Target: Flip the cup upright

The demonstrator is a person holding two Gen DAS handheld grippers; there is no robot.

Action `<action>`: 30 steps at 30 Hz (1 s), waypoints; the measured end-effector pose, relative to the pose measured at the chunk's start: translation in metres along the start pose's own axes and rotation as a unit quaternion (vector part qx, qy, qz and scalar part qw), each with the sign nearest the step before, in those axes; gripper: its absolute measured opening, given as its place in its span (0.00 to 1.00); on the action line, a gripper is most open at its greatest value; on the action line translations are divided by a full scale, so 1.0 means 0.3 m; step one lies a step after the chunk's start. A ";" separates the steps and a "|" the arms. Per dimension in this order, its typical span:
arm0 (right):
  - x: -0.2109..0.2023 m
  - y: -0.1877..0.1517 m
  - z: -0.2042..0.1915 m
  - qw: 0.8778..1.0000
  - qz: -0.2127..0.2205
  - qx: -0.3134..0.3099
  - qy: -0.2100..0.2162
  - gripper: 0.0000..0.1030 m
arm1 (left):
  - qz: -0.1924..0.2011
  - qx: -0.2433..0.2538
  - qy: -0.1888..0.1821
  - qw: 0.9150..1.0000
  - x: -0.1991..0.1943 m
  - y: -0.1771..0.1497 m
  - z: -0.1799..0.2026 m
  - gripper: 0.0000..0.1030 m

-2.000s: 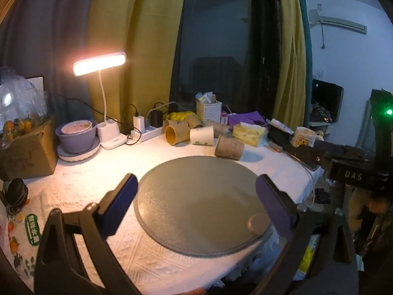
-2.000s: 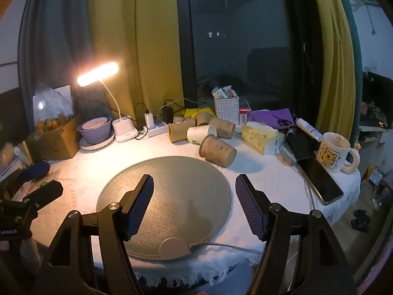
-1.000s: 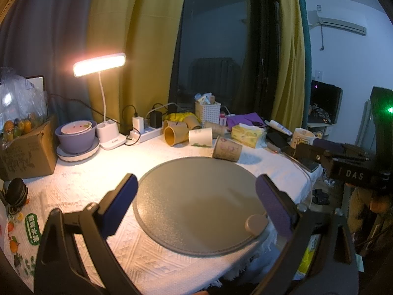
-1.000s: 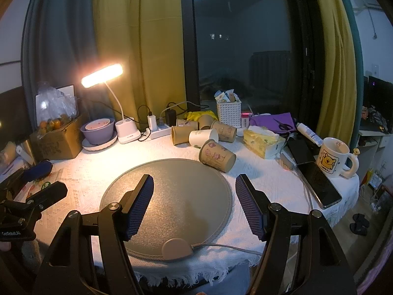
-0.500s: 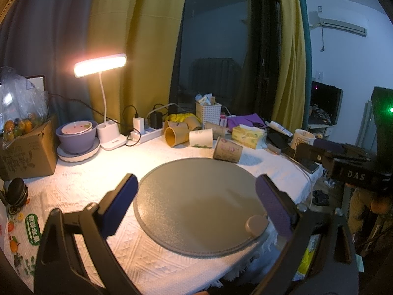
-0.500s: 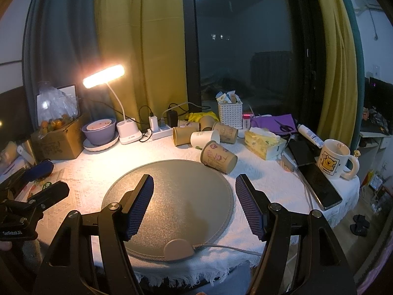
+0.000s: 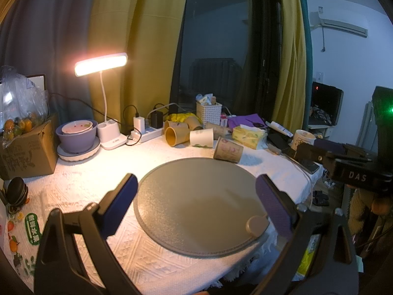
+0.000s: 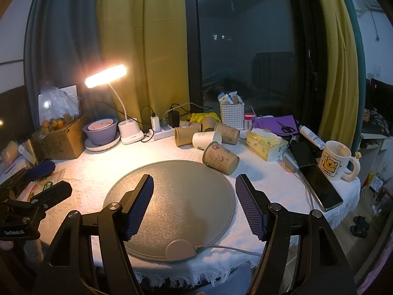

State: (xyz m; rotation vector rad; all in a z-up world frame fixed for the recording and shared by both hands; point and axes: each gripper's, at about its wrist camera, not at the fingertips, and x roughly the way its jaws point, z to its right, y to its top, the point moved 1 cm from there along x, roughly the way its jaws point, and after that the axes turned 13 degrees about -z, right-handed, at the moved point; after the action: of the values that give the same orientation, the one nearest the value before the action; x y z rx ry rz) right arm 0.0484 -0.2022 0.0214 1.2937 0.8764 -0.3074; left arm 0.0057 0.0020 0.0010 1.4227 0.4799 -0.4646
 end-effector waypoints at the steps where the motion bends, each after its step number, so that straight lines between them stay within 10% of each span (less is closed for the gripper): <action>1: 0.000 0.000 -0.001 1.000 0.000 0.000 0.000 0.70 | 0.000 0.000 0.000 1.000 0.000 0.000 0.000 0.95; 30: -0.009 0.004 -0.015 1.000 0.000 -0.003 0.000 0.70 | 0.000 -0.005 0.001 1.000 -0.002 -0.007 -0.017 0.95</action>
State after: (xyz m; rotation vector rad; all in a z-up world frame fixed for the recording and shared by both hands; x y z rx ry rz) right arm 0.0455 -0.1984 0.0241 1.2894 0.8767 -0.3039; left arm 0.0039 0.0069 -0.0009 1.4137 0.4823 -0.4605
